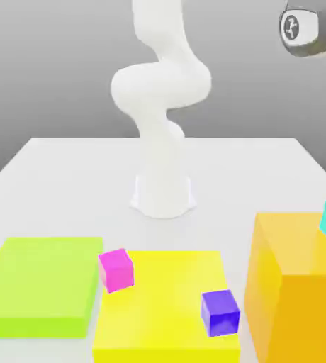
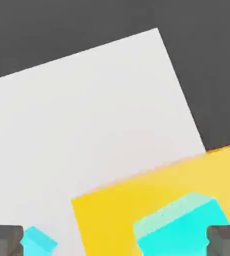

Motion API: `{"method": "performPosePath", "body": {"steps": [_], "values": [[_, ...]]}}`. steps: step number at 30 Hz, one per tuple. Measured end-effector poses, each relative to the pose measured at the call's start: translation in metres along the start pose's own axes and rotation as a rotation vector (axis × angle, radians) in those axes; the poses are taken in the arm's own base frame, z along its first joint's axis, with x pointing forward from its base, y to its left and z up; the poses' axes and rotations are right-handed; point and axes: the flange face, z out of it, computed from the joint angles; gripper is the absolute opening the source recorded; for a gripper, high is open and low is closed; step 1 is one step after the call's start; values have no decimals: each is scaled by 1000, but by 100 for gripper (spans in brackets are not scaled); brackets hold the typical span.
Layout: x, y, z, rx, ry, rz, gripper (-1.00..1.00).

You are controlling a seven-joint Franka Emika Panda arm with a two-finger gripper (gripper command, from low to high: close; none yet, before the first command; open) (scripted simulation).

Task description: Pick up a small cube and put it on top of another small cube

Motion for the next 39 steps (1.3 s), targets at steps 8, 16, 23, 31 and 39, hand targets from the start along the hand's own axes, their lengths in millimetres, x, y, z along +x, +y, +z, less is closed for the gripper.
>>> {"method": "performPosePath", "body": {"steps": [8, 16, 23, 31, 39], "values": [[-59, -37, 121, -35, -169, -460, 0], [-115, 4, 152, -112, -92, -760, 0], [-121, 11, 205, -120, -72, -782, 0], [-123, 12, 213, -120, -74, -782, -100], [-114, 3, 147, -115, -70, -795, -100]]}}
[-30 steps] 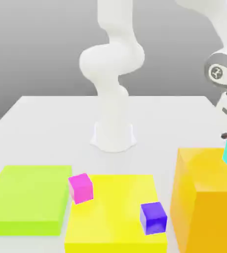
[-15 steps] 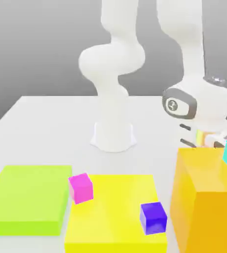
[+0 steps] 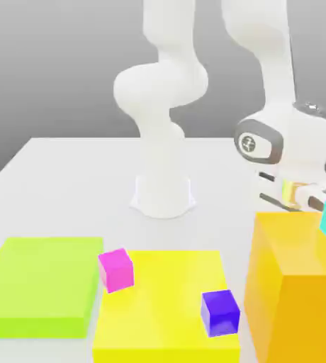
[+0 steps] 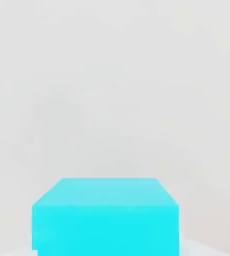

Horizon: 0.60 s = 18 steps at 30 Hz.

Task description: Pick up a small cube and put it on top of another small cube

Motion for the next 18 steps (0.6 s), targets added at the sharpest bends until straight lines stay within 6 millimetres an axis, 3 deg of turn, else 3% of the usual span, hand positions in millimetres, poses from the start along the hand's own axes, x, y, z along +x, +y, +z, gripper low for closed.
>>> {"method": "performPosePath", "body": {"steps": [7, 10, 12, 14, 18], "values": [[48, 35, -87, 74, 101, -139, -100], [45, 61, -127, 112, 158, -173, -100], [24, 87, -151, 128, 192, -166, -100], [-18, 122, -169, 131, 213, -116, -100], [-97, 159, -173, 107, 195, 13, -100]]}}
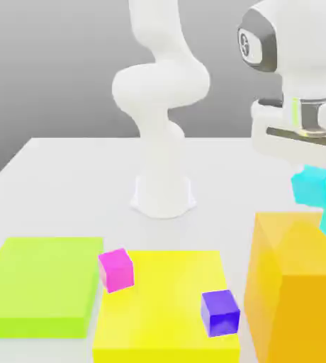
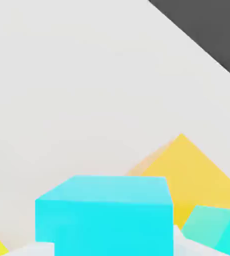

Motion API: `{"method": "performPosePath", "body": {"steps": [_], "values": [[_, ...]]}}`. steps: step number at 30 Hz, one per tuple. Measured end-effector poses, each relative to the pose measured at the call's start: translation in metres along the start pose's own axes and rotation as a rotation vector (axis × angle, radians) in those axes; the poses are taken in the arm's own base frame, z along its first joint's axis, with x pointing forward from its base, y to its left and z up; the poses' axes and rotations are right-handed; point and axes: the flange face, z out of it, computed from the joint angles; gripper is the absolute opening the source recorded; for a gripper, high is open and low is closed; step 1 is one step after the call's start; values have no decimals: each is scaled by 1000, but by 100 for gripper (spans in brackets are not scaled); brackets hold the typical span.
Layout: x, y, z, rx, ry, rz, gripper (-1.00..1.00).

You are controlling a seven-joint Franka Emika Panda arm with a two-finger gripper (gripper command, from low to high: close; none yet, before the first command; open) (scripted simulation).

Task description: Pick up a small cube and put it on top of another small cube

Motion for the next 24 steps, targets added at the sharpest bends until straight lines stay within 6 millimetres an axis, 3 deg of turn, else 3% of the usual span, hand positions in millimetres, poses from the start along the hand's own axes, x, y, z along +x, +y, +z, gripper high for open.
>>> {"method": "performPosePath", "body": {"steps": [7, 14, 16, 21, 22, 24], "values": [[-118, 20, -8, -75, -67, 230, -100], [-227, 7, -10, -134, -133, 452, -100], [-243, 2, 1, -150, -155, 497, -100], [-256, 5, 51, -154, -159, 512, -100], [-259, 6, 60, -156, -162, 514, 100], [-259, 6, 60, -156, -162, 514, 100]]}}
